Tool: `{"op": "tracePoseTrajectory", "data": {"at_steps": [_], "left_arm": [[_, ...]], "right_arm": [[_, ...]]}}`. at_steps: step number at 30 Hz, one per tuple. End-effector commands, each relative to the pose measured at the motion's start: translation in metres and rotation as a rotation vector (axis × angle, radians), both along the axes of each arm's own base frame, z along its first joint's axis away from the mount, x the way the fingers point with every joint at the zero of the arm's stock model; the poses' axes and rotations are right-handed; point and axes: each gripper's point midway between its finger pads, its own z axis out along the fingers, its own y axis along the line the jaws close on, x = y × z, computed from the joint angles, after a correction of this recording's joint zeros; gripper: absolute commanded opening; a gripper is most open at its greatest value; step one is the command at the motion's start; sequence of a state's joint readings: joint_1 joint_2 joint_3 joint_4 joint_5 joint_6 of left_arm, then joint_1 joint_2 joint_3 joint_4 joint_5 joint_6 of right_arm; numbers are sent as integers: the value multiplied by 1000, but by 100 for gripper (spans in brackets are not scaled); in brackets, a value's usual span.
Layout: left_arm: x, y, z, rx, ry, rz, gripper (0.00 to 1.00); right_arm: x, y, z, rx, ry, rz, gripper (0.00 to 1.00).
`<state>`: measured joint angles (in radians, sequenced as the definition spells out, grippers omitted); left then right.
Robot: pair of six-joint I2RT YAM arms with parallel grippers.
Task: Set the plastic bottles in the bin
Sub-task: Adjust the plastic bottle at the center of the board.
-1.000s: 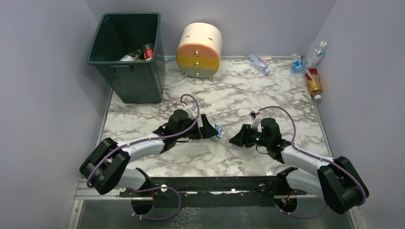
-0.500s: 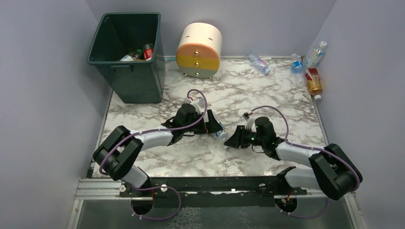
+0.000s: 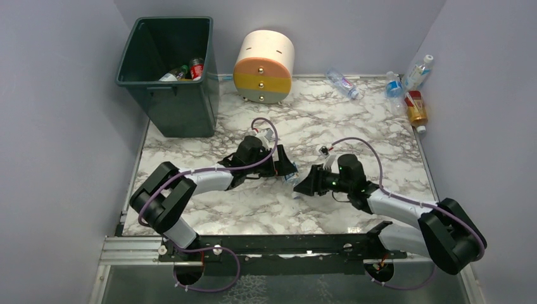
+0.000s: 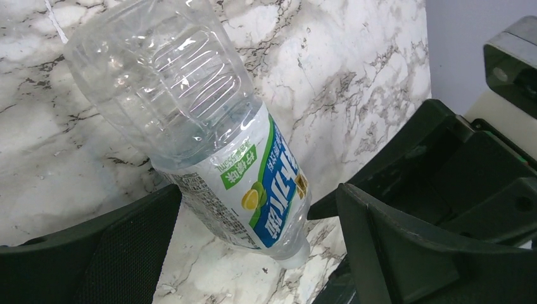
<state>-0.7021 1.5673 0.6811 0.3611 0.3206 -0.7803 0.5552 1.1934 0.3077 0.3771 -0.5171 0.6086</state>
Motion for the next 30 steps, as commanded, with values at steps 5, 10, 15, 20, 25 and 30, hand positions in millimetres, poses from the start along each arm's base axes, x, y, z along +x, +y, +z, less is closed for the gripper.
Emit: {"op": "tracePoseTrajectory", "data": {"at_steps": [5,10,15,20,25,30], "left_arm": [[17,-10,9,-15,-58,-3,99],[20,-10,7,-16,-52,-9,99],[25,-9,7,-22,-52,-7,99],[28,-7,8,-28,-53,-3,99],[28,-6,9,-40,-48,-11,99],[30,-1,13,-56,-49,-10,99]], "right_arm": [[0,-2,-15,-42,19,-1,55],[7,8,-17,-14,28,22,55],[13,17,-15,4,21,51,55],[12,16,-13,1,9,56,55],[8,7,-12,-43,6,43,70],[0,-4,-9,-86,22,24,87]]}}
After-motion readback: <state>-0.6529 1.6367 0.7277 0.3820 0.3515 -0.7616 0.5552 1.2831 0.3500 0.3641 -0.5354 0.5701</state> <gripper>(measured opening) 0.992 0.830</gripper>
